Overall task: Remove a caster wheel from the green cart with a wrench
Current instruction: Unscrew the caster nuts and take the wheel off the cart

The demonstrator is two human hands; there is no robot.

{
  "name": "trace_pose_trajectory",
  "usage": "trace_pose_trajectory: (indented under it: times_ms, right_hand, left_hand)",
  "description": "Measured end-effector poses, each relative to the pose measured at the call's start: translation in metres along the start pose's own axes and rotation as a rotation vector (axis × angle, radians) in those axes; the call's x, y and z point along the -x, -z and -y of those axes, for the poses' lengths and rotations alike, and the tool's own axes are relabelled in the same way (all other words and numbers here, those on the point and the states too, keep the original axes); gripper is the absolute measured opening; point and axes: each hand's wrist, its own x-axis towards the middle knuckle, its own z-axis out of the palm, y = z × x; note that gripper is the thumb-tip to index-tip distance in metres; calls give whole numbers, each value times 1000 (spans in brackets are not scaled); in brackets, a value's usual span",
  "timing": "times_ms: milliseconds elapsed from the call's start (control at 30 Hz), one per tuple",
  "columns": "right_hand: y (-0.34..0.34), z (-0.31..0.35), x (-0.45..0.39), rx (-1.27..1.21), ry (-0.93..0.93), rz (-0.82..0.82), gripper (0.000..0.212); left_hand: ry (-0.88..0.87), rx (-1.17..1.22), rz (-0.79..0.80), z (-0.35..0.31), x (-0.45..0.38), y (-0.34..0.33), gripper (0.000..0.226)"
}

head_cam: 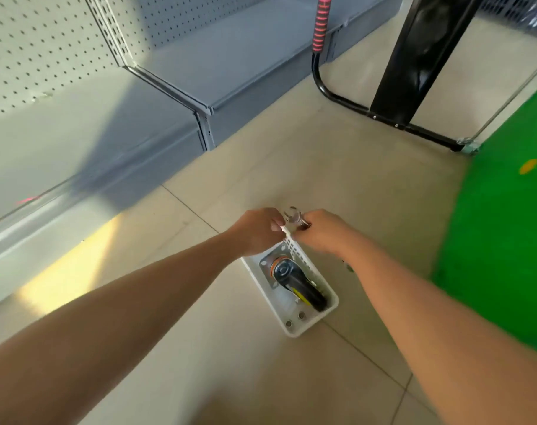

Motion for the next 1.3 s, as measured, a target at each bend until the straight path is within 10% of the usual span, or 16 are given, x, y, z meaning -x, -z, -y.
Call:
trace_pose_trajectory:
  times_ms: [133, 767, 1100, 1300]
  right_hand:
    - [-55, -28, -7, 146, -39, 127, 30]
    - [-37, -54, 26, 353, -22, -38, 50]
    - [55, -65, 59, 232, 89, 70, 39]
    - [38, -105, 77, -126, -18, -68, 33]
  left_hand:
    - [42, -313, 200, 24, -4, -53, 40]
    - [133, 50, 167, -4, -22, 14, 29]
    - [194, 226, 498, -97, -35, 51, 30]
    - [226, 425, 406, -106, -44, 3, 45]
